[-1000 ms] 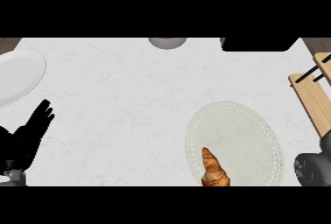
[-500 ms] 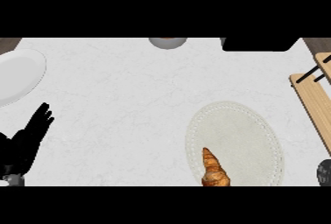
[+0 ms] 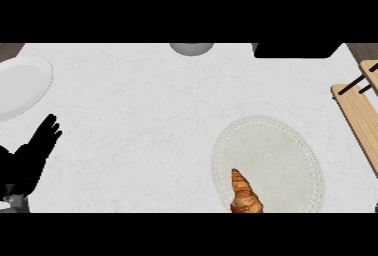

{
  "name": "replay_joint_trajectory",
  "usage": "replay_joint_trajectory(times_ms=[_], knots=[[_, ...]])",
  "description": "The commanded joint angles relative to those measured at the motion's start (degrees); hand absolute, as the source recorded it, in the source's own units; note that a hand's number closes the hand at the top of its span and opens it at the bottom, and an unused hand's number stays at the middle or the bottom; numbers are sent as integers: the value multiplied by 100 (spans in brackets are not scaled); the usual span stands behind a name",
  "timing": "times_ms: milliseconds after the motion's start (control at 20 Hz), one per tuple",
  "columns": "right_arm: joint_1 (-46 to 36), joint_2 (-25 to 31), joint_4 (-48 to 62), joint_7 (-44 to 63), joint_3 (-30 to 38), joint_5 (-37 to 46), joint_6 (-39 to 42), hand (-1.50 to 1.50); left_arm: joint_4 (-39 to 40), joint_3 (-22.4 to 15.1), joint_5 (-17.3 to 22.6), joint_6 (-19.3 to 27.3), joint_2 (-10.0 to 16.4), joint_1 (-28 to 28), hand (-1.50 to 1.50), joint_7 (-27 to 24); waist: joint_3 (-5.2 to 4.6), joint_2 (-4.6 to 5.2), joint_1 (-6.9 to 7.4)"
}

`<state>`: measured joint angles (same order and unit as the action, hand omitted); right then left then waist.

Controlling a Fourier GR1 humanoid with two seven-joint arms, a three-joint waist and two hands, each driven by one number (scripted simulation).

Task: Pick the squash from the placemat and place it in the tiered shelf

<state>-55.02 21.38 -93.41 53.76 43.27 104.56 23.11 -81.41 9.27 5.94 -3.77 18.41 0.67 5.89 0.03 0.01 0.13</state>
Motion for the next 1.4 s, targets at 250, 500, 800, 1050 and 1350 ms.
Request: replay_joint_trajectory(times_ms=[250,500,800,1050,1350], knots=[[821,270,72,-20,68,-672,-132,-150,180,133,-26,-121,0,-199,0,-1,-3,-2,-11],[670,444,-130,-8,140,-1107,-423,-150,-381,-226,-364,289,-422,72,0,171,-1,-9,6],[694,-95,-898,344,465,-1611,-1035,-150,62,-13,-294,80,-248,3,0,-85,-1,-9,-11],[126,23,-1480,483,322,-1965,-921,-150,45,95,-148,-141,-139,62,0,-107,-6,-21,13],[13,115,-3018,816,-190,-1797,-49,-150,-168,194,-141,-33,-81,-47,0,241,-8,-37,-32]])
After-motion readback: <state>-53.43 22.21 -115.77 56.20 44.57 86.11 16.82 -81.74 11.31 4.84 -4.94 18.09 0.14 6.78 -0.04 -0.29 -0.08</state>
